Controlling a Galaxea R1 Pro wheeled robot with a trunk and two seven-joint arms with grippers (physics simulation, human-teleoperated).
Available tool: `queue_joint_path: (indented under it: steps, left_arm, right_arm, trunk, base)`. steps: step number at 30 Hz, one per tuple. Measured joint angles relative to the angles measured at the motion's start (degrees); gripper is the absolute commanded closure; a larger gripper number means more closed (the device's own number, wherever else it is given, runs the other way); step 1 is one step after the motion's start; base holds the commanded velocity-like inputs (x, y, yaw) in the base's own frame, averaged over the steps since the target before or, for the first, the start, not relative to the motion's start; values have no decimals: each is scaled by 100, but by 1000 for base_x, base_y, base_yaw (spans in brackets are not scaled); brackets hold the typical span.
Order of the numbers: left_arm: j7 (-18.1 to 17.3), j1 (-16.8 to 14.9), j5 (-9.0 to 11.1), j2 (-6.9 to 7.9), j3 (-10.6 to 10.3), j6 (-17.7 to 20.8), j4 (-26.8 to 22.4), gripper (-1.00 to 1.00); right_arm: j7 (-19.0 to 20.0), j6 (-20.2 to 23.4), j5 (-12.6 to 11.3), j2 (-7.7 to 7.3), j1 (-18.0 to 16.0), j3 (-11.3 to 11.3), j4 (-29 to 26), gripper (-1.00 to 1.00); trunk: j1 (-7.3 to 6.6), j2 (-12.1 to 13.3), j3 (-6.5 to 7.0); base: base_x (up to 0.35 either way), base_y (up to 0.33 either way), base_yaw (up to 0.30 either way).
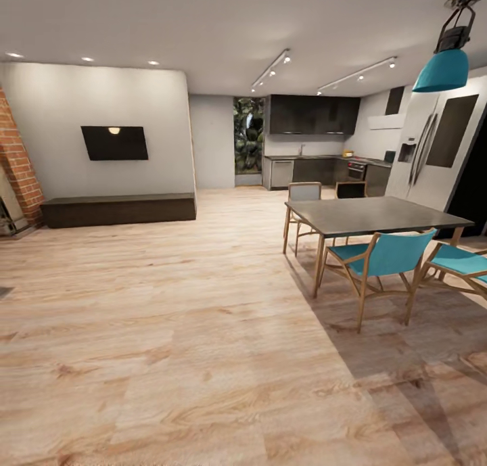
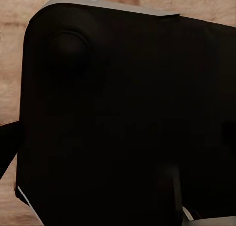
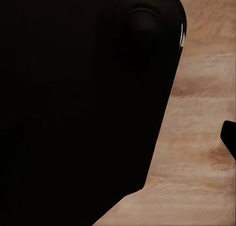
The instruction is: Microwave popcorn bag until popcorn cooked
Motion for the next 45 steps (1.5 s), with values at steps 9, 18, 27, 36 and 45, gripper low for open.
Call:
queue_joint_path:
  steps: [9,18,27,36,45]
  left_arm:
    - [0,0,5,1,7,10,2,-100]
    - [0,0,10,8,23,63,10,-100]
    - [0,0,10,9,24,64,17,-100]
    - [2,0,11,9,24,73,17,-100]
    - [4,0,12,9,24,65,18,-100]
  right_arm:
    - [-2,-1,0,11,1,-2,0,-100]
    - [-3,-10,-11,20,1,-25,0,-100]
    - [1,-99,-46,19,1,-34,0,-100]
    - [-51,-107,-52,26,1,-32,7,-100]
    - [-58,-117,-16,26,1,-12,12,-100]
  trunk:
    - [-3,0,0]
    - [-3,0,0]
    - [-3,0,0]
    - [-3,0,0]
    - [-3,0,0]
  base:
    - [93,0,257]
    - [320,0,12]
    - [325,0,0]
    - [325,0,0]
    - [325,0,98]
